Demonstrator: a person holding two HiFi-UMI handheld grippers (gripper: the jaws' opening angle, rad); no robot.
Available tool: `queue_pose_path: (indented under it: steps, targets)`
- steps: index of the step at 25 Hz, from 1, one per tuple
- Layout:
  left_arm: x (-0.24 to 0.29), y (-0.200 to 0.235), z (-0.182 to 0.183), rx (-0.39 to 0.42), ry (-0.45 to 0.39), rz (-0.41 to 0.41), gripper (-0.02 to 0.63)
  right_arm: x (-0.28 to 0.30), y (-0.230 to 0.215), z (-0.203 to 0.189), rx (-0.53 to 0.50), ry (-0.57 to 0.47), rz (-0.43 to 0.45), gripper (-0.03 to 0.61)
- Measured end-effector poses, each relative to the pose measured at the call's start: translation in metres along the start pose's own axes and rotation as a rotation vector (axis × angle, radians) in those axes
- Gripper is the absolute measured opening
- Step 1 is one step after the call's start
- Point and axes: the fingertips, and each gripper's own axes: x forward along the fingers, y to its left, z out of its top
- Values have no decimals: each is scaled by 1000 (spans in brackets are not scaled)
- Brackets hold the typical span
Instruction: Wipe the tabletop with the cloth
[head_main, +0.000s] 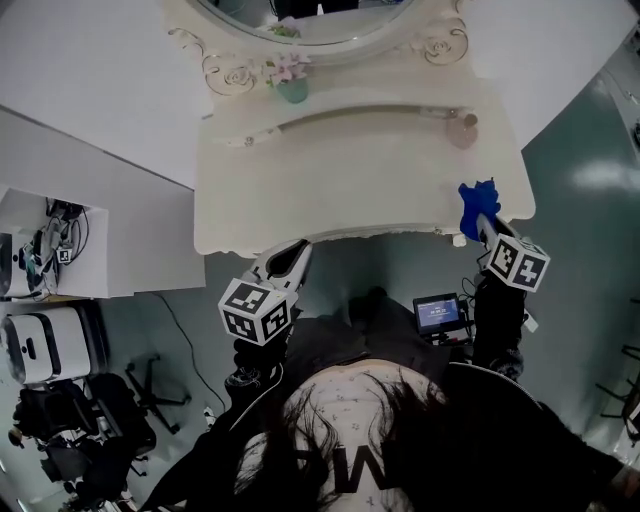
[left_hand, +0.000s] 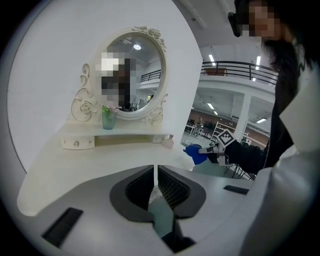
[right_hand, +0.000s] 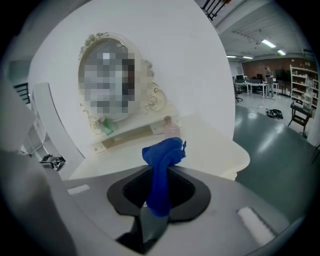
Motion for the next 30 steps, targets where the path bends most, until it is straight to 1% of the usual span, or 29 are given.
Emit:
queue_pose_path:
  steps: [5,10,14,17,20,25,30]
  targets:
    - [-27,3,-12,28,4,-25,5,-21,88,-13,10,-42,117,83]
    - [-74,19,-20,49,-27,-35,5,-38,184,-31,-33,-59,212,83]
    - [-120,34,-33,56,-54,-54,5,-53,259,-64,-65,-45,283,83]
    - [-154,47,-49,54,-66,-67,5,-63,303,-95,-86,-21,301,83]
    - [-186,57,-72,48,-69,-83,5,-81,338,-123,-85,-20,306,83]
    - [-228,71,-104,29,-66,-108,5,-113,380,-165,-79,-16,297,83]
    - [-250,63,-117,35,-83,-142,5,-142,399,-190,-89,-20,283,83]
